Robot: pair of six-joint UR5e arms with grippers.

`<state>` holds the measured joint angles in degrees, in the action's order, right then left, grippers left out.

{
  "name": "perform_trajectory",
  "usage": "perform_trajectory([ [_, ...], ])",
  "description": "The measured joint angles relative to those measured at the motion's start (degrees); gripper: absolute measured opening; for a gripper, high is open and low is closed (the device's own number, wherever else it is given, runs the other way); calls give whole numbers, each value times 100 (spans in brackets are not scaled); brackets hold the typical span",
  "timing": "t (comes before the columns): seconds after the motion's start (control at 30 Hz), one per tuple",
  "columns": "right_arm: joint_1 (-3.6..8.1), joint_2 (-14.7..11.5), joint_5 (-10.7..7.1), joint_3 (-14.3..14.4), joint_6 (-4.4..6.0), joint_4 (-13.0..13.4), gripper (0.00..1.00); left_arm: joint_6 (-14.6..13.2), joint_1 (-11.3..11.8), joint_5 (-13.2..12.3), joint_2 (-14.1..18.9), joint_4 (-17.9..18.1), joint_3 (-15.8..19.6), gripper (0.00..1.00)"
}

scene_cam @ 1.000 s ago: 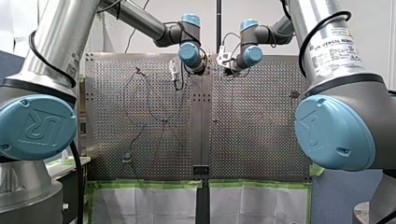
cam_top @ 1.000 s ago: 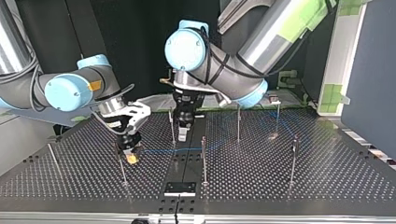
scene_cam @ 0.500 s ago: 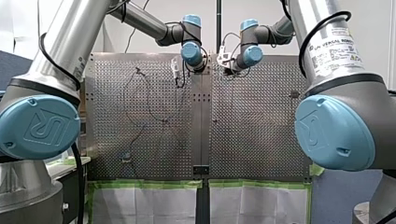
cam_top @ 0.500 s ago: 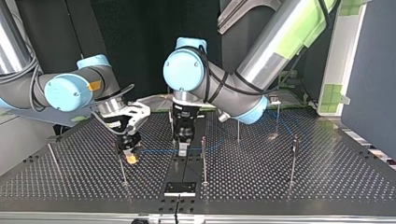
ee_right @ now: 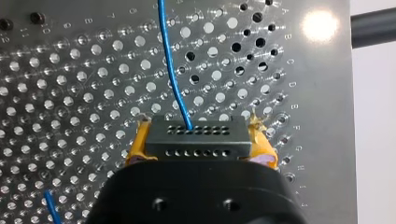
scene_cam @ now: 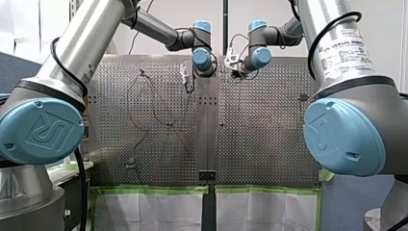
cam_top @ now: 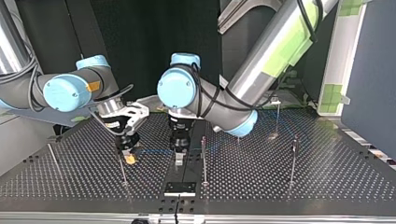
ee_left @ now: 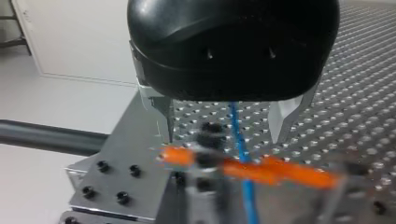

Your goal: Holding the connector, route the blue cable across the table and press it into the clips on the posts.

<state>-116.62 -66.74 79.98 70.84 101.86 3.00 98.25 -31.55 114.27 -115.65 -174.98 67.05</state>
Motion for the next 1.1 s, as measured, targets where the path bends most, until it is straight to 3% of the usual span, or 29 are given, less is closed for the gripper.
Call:
perform_trajectory([
  [0.33, 28, 2, 7, -1, 1, 16, 0, 24, -13, 150, -4, -19, -43, 100],
  [0.37, 34, 2, 8, -1, 1, 19, 0, 28, -17, 180, -4, -33, -43, 88],
  [0.4, 38, 3, 8, -2, 2, 21, 0, 30, -21, 205, -4, -50, -43, 88],
  [0.47, 43, 4, 8, -2, 2, 21, 0, 33, -31, 252, -4, -95, -43, 71],
  [0.5, 44, 4, 7, -1, 2, 21, 0, 33, -36, 271, -4, -110, -43, 71],
  [0.53, 45, 5, 5, 0, 3, 20, 0, 31, -42, 298, -4, -123, -44, 62],
  [0.6, 43, 5, 3, 2, 3, 19, 0, 26, -52, 335, -4, -126, -44, 62],
  [0.7, 44, 6, 4, 3, 3, 18, 0, 18, -70, 404, -4, -122, -44, 54],
  [0.77, 45, 7, 7, 5, 3, 21, 0, 13, -82, 468, -4, -119, -44, 42],
  [0.8, 46, 7, 7, 6, 3, 23, 0, 14, -88, 487, -4, -118, -44, 42],
  [0.87, 46, 6, 9, 6, 3, 24, 0, 18, -98, 512, -3, -119, -45, 20],
  [0.9, 46, 7, 9, 5, 3, 25, 0, 21, -102, 519, -2, -121, -45, 20],
  [0.93, 45, 7, 9, 5, 2, 24, 0, 23, -107, 525, -3, -124, -45, 5],
  [0.97, 42, 9, 8, 5, 1, 22, 0, 24, -111, 529, -3, -127, -45, 0],
  [1.1, 34, 10, 0, 6, -1, 16, 0, 27, -122, 536, 3, -122, -45, 0],
])
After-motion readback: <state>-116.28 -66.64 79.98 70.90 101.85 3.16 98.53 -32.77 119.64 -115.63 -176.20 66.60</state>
